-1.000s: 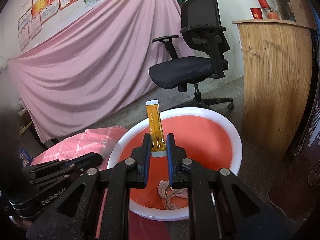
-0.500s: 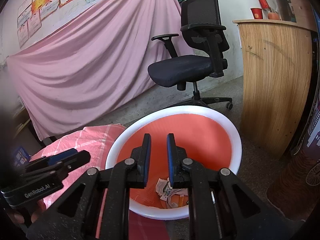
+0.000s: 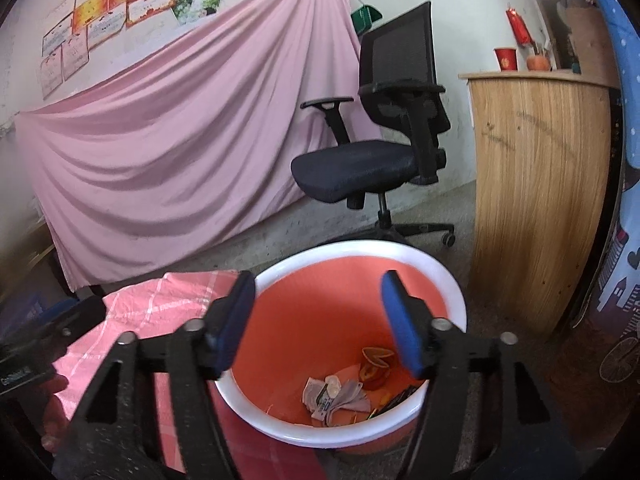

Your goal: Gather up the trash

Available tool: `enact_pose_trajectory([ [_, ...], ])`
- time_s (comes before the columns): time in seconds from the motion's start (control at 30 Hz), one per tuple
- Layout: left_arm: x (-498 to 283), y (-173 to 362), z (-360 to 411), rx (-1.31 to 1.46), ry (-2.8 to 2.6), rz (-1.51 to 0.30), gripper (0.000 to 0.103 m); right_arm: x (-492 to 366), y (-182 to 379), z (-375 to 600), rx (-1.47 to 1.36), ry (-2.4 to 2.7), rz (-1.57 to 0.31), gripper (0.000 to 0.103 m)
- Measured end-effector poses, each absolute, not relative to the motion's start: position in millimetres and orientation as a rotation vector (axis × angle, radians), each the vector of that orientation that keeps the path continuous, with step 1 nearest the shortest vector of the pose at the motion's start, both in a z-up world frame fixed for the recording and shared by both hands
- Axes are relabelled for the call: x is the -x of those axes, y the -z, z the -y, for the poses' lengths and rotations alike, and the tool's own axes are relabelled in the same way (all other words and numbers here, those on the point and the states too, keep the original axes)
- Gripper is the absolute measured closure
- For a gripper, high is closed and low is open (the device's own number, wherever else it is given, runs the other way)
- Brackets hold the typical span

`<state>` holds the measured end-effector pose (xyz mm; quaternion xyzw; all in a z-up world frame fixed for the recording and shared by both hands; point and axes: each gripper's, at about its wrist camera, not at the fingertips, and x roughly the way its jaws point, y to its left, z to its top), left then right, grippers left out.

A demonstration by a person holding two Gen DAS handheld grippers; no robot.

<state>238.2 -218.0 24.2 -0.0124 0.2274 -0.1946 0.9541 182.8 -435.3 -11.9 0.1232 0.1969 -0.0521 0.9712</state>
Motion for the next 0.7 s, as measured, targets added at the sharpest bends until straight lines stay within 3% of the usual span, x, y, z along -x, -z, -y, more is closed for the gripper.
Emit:
enact_pose_trajectory([
  [0.1,-229.1,-26.5,209.1,0.013,0.356,-0.432,0.002,-177.9,7.6,428.8,-0.227,0.096,-0.362,0.0],
  [0.7,-156.2,-28.1,136.6,0.01,0.228,-0.328,0.002,-106.2,-10.7,364.1,-0.19,0.023,-0.152,0.0],
])
